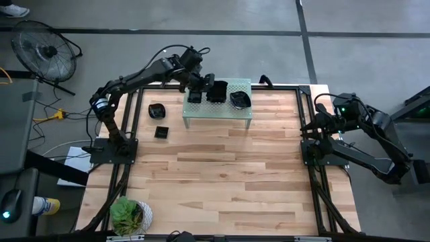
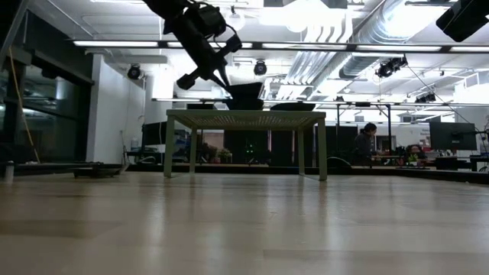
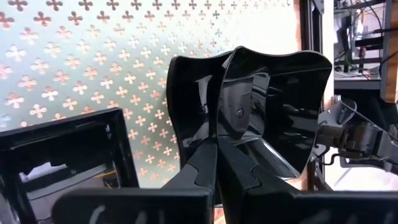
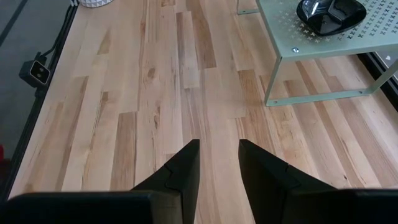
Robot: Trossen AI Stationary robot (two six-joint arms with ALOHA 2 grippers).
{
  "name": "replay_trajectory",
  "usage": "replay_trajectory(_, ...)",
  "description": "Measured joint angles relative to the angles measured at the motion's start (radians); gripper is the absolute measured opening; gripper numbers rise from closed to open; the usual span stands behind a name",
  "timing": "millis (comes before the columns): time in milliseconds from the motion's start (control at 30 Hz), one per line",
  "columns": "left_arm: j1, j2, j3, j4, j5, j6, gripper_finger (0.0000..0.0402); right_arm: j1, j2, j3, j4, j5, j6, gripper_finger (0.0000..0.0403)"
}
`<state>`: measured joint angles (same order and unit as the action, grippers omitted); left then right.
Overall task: Pick & Place Mini shaped plates
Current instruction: Stack the wave square shaped plate on top of the wave square shaped plate on the shelf
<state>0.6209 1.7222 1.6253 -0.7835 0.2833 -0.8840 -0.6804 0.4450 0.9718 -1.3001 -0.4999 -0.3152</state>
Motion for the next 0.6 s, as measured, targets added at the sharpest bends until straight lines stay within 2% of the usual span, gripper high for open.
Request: replay_trajectory(600,-0.020,0.027,-0.001,-0.001,-0.021,0.001,0.0000,0.000,0.000,0.000,0.000,0.000,0.000,0.0106)
